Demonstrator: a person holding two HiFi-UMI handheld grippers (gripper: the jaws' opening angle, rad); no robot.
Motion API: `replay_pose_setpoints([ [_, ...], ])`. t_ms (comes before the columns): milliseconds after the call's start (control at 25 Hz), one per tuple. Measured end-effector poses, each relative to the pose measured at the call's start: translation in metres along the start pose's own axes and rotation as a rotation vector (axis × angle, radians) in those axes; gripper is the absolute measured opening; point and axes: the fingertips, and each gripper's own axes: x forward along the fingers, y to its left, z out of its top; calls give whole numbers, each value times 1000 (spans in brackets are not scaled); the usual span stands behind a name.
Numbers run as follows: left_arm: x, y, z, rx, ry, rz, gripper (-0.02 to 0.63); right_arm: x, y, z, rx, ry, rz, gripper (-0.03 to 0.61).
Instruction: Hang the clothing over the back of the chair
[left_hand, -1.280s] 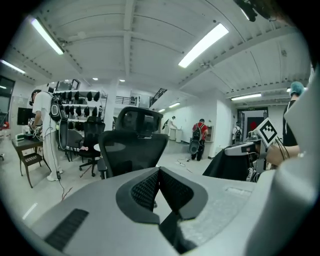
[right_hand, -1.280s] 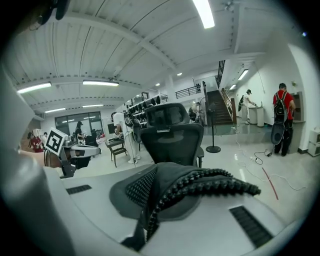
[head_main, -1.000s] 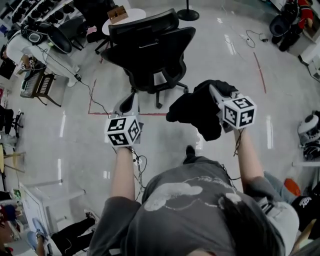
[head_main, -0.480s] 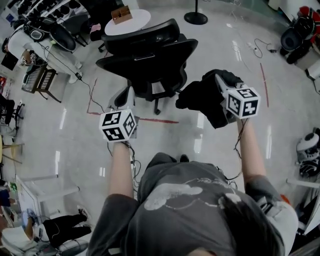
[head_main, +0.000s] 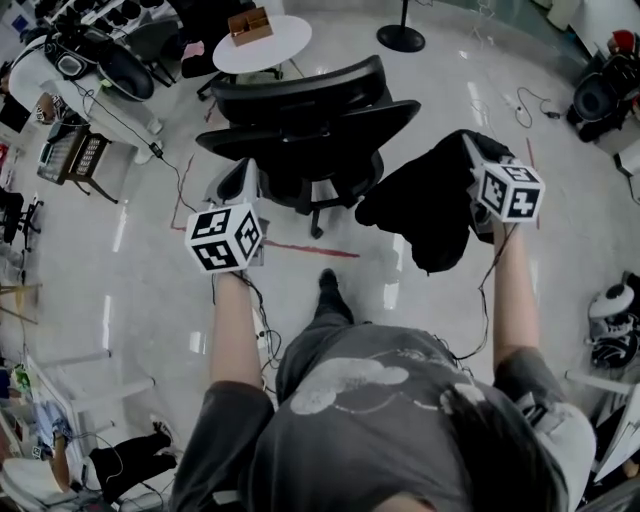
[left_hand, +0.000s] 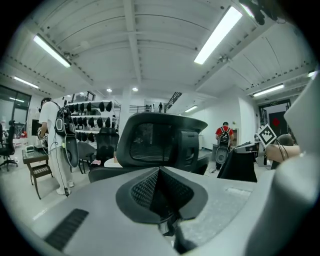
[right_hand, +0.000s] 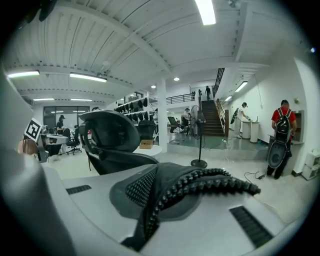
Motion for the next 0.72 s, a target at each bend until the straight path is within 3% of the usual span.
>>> replay_pose_setpoints([
  [280, 47, 62, 25, 7, 17, 35, 0, 57, -26, 38, 36, -2, -63, -7],
  [440, 64, 95, 42, 8, 9, 54, 0, 85, -26, 84, 11, -60, -91, -8],
  [720, 89, 137, 67, 25, -14, 66, 0, 133, 7, 166, -72, -149, -40, -8],
])
